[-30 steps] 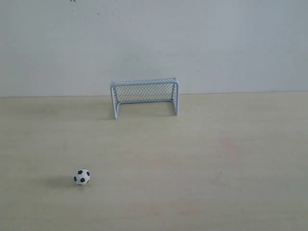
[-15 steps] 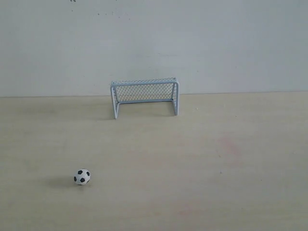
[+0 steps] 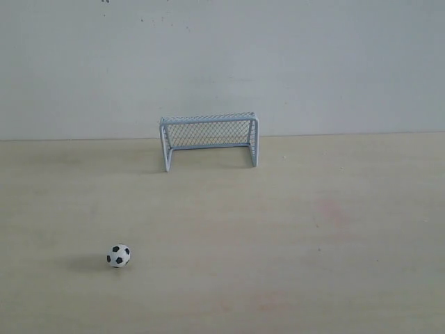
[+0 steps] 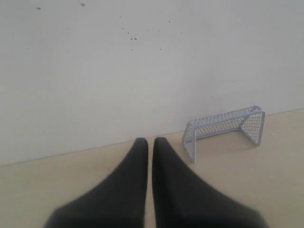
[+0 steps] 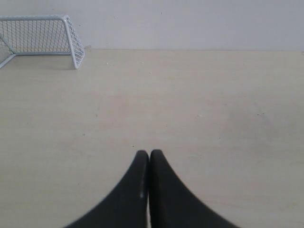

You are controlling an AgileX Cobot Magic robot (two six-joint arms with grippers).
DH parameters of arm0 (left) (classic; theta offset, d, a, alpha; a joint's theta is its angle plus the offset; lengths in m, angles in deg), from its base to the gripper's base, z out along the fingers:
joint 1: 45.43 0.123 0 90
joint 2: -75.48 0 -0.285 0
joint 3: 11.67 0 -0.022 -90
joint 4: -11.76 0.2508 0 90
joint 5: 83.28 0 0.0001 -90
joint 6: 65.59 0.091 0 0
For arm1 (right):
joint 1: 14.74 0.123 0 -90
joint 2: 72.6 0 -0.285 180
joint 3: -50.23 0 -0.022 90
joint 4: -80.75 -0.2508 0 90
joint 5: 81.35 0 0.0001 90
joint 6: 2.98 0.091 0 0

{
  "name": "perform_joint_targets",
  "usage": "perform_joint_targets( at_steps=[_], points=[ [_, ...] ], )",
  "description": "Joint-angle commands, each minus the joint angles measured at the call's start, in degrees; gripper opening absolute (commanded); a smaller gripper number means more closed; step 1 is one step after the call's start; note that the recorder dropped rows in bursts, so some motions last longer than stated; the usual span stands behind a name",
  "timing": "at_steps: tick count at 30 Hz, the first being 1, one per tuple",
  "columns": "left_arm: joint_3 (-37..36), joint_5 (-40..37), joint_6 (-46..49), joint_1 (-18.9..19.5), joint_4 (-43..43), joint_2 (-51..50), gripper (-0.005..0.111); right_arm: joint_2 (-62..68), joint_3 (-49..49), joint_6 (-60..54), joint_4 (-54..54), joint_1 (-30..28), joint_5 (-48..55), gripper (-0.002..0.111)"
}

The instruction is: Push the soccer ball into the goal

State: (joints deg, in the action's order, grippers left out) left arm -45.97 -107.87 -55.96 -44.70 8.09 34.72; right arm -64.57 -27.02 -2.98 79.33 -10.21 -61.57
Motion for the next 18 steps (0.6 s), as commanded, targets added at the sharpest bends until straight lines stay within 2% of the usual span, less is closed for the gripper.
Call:
perform_joint_targets(
  at_steps=[1, 7, 10, 13, 15, 18],
  points=[
    [0.4, 2.9, 0.4, 0.2, 0.1, -2.5, 0.004, -0.2, 0.0, 0.0, 0.2, 0.0, -0.2, 0.0],
    [0.4, 4.0, 0.2, 0.2, -0.5, -4.2, 0.004, -0.2, 0.0, 0.0, 0.2, 0.0, -0.2, 0.0],
    [0.4, 4.1, 3.6, 0.2, 0.1, -6.5, 0.004, -0.2, 0.0, 0.0, 0.2, 0.0, -0.2, 0.0],
    [0.4, -2.2, 6.2, 0.2, 0.1, -11.0, 0.004, -0.2, 0.0, 0.0, 0.2, 0.0, -0.2, 0.0],
    [0.4, -9.2, 11.9, 0.2, 1.6, -17.9, 0.004, -0.2, 0.0, 0.0, 0.2, 0.0, -0.2, 0.0],
    [0.4, -13.5, 23.3, -0.4, 0.5, -24.1, 0.004, -0.2, 0.0, 0.0, 0.2, 0.0, -0.2, 0.0]
  ],
)
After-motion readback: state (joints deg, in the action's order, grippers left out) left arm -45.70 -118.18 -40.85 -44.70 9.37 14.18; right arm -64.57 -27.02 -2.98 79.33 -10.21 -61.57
